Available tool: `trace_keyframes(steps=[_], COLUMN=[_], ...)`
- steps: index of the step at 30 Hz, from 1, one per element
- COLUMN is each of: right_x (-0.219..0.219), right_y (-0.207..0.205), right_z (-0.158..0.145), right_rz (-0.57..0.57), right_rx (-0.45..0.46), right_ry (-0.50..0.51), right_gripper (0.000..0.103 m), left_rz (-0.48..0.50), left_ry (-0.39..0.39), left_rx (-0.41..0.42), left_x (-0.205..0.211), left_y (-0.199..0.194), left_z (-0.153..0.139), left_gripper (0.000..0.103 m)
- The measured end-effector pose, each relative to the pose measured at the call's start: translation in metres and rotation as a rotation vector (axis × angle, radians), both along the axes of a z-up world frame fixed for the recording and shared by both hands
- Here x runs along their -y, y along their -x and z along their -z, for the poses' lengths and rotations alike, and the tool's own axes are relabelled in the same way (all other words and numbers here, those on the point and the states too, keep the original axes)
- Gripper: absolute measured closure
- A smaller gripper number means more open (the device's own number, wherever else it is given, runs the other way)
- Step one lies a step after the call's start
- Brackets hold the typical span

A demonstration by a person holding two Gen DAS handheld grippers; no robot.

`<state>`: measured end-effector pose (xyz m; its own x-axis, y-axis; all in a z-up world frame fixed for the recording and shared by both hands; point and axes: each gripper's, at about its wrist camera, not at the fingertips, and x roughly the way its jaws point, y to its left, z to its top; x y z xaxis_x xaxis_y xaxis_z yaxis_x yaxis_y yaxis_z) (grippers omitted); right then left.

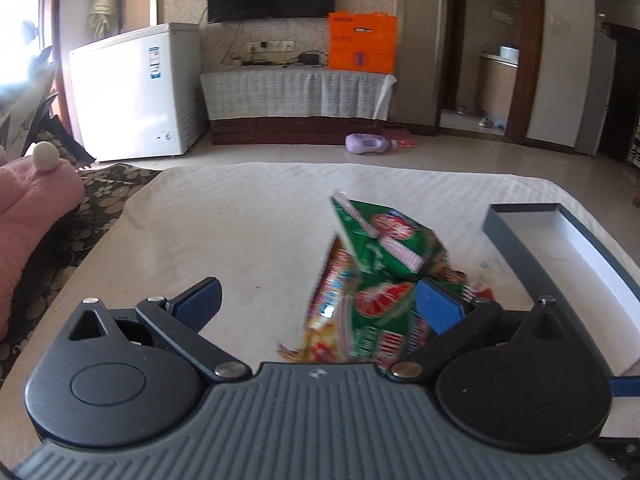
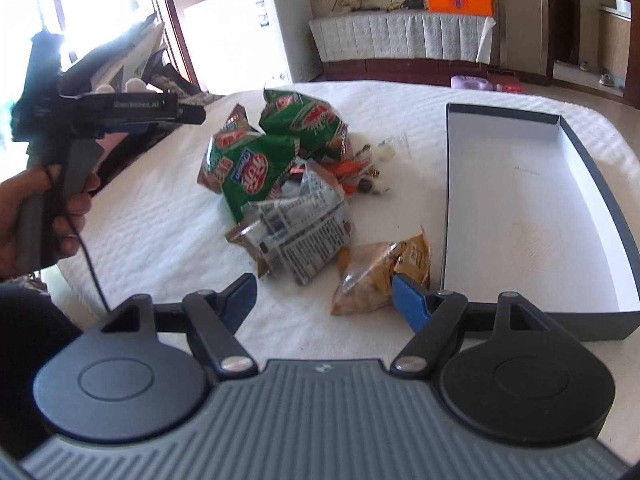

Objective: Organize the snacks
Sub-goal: 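Move left tool toward clear nut bag while right tool approaches yellow snack bag, then close left tool on clear nut bag while right tool grasps yellow snack bag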

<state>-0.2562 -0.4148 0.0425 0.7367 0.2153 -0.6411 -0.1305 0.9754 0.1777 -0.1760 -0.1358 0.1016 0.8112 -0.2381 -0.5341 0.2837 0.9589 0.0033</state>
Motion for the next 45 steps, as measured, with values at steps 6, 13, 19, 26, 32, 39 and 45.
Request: trace_keyframes(steps=[6, 13, 19, 26, 32, 39, 45], right_x=[-0.003, 0.005, 0.031, 0.02, 0.003, 0.002, 0.008], right_y=[-0.007, -0.02, -0.025, -0.019, -0.023, -0.028, -0.032], right_z=[0.013, 0.022, 0.024, 0.022, 0.025, 0.027, 0.025], right_rz=[-0.033, 0.04, 0.18, 0.098, 0.002, -0.014, 0.014], right_rx=[-0.081, -0.096, -0.102, -0.073, -0.066, -0.059, -0.058], right_ry=[0.002, 0.085, 0.146, 0.188, 0.247, 0.248, 0.204], right_gripper=[0.027, 0.028, 0.028, 0.027, 0.027, 0.028, 0.028], left_rz=[0.09, 0.115, 0.14, 0.154, 0.177, 0.188, 0.218], left_ry=[0.02, 0.037, 0.037, -0.012, -0.015, -0.02, -0.028], left_rx=[-0.045, -0.068, -0.05, -0.064, -0.074, -0.079, -0.065], left_x=[0.039, 0.06, 0.066, 0.078, 0.079, 0.076, 0.08], left_y=[0.034, 0.036, 0.036, 0.033, 0.026, 0.022, 0.025], left_z=[0.021, 0.028, 0.027, 0.039, 0.049, 0.055, 0.057], left_gripper=[0.0, 0.0, 0.0, 0.0, 0.0, 0.0, 0.0])
